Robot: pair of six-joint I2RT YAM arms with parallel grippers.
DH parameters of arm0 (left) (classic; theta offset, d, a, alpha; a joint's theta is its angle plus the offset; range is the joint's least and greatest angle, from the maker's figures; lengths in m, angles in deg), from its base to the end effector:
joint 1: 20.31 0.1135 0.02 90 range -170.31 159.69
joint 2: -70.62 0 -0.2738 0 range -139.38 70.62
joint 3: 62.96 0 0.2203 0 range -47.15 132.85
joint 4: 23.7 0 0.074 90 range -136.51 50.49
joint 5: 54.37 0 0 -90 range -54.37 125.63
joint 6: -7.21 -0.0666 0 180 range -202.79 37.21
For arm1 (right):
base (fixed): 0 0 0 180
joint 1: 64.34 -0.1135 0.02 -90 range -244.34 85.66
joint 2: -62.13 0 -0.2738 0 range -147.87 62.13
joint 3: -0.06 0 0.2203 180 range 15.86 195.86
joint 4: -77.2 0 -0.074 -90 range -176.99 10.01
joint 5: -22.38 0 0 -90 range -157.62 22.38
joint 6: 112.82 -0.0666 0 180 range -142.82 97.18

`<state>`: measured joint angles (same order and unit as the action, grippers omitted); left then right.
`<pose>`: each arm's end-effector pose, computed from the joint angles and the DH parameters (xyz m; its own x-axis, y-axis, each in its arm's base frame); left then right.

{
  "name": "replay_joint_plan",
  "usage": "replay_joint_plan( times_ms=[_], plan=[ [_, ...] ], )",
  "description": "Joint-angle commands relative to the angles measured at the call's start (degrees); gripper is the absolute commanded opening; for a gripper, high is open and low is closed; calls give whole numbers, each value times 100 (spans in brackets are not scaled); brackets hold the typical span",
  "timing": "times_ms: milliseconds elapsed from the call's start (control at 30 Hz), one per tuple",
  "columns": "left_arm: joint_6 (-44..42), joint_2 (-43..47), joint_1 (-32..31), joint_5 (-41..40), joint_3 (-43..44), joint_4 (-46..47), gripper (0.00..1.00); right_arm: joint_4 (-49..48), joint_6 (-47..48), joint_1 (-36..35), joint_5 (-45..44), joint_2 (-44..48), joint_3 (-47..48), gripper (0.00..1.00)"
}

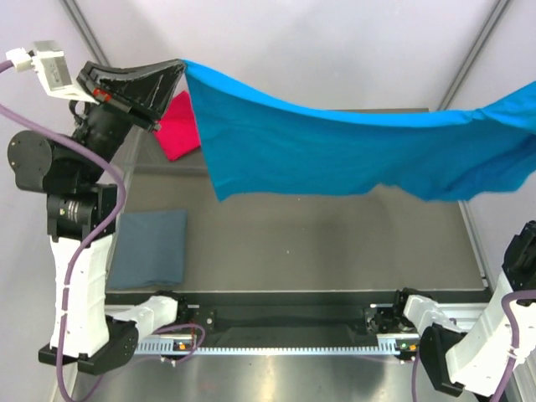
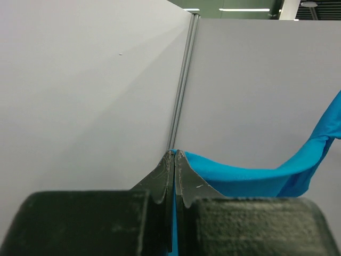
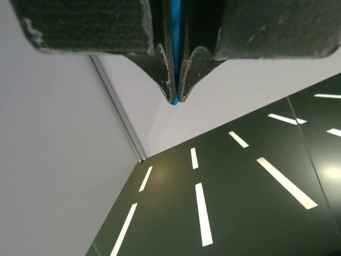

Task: Fold and stack the t-shirts
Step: Flatten the tshirt out

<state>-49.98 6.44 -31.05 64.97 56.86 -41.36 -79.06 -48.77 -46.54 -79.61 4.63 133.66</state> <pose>0.1208 -0.0561 0.6231 0.2145 -0.5215 -0.8259 0.7831 0.5972 -0.1737 0.0060 -0.0165 0.6685 0.8616 0.1729 -0.4771 0.0476 0.9085 0.4152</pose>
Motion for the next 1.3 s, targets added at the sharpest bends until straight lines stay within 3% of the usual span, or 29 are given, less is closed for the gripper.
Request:
replay_joint_plan(
  times_ms=[0, 233, 367, 533, 667, 833, 1000, 1100, 1267],
  plan=[
    [101, -51, -24, -104, -179, -106, 0, -168, 161, 30, -58, -279, 287, 0],
    [93, -331, -24, -210, -407, -18, 0, -669, 82, 30, 99, -701, 16, 0],
    [-3, -700, -24, -446, -1318, 332, 0, -748, -111, 30, 696, -1368, -300, 0],
    [-30, -1736, -24, -578, -1989, 799, 0, -1468, -305, -22, 1672, -2344, -1284, 0],
    [137, -2913, 2, -544, -2183, 1641, 0, -1916, -235, -93, 1761, -3161, -2005, 0],
    [49, -5320, 37, -421, -1096, 1855, 0, -2093, 143, -207, 2120, -4707, -1989, 0],
    [32, -7297, 46, -315, 1101, 1320, 0, -1787, 416, -295, 2122, -6033, -1235, 0],
    [119, -7739, 55, -324, 1631, 1187, 0, -1479, 407, -286, 2122, -6457, -822, 0],
    [207, -7776, 55, -315, 1448, 1204, 0, -1276, 398, -304, 2148, -6582, -854, 0]
  ],
)
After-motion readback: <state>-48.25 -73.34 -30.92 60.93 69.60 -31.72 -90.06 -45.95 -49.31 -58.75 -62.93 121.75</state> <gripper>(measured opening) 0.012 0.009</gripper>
